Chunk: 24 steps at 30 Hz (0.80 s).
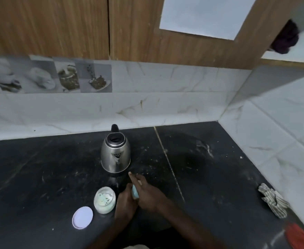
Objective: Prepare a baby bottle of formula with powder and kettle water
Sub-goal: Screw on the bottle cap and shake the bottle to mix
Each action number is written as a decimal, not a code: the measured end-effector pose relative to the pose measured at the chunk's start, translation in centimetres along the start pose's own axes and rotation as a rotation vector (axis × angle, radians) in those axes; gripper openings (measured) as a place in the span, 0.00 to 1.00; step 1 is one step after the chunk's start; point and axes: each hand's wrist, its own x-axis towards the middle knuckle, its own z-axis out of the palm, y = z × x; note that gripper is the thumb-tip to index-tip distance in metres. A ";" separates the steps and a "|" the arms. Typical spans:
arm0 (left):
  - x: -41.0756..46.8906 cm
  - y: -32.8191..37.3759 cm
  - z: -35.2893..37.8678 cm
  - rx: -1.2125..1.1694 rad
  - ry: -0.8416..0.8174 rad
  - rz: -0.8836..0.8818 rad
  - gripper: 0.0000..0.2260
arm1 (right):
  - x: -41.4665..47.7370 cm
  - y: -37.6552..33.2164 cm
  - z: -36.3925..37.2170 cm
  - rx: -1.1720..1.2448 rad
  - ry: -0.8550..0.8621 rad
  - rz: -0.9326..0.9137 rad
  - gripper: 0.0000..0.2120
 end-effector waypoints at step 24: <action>-1.0 0.4 0.7 -0.033 -0.014 -0.163 0.21 | 3.0 2.0 -0.2 -0.226 -0.022 -0.123 0.17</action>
